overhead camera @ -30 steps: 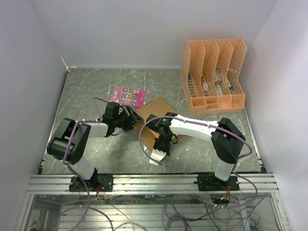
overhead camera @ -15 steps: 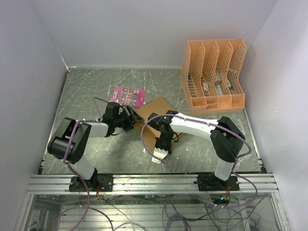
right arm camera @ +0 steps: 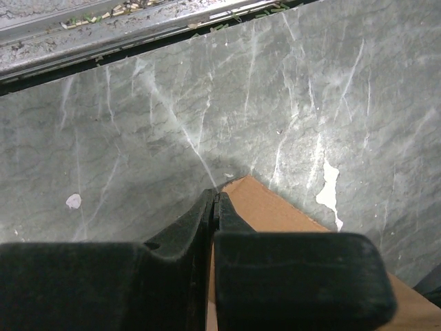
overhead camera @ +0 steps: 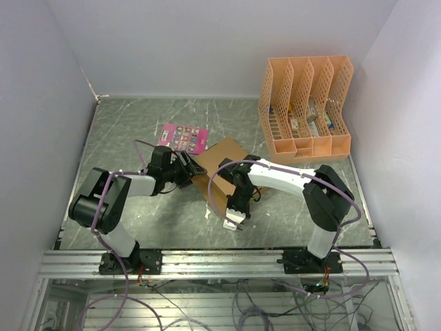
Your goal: Fold the paper box
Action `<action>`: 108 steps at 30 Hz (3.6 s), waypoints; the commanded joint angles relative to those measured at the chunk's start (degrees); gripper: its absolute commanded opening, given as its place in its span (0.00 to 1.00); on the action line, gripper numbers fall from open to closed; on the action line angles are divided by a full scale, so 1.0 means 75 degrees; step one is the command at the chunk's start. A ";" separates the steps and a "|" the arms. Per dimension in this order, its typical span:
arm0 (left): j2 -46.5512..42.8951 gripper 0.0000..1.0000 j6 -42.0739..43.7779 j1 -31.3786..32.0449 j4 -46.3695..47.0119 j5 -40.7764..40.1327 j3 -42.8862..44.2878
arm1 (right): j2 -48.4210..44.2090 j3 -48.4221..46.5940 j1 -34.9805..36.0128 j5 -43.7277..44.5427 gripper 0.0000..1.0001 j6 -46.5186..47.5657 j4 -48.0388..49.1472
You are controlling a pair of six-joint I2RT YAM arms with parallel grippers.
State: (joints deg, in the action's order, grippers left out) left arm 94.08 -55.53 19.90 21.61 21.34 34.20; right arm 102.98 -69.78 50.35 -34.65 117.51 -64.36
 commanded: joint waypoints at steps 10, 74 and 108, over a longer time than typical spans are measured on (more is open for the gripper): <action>0.0788 0.77 0.0589 -0.0122 -0.1270 -0.0825 0.0046 | -0.0020 -0.0085 -0.0502 -0.0178 0.00 0.0924 -0.0902; 0.0908 0.80 0.0620 -0.0121 -0.1212 -0.0575 0.0304 | -0.1068 0.0757 -0.4556 0.1099 0.68 -1.4602 0.6330; -0.3788 0.96 0.1130 0.0102 -0.2008 -0.0688 -0.1583 | -0.0558 0.0853 -0.4546 0.1042 0.60 -1.5116 0.6540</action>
State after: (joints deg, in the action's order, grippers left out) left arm 77.28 -51.86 18.85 14.72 18.72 24.12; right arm 99.00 -63.94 16.12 -26.30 4.91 -16.91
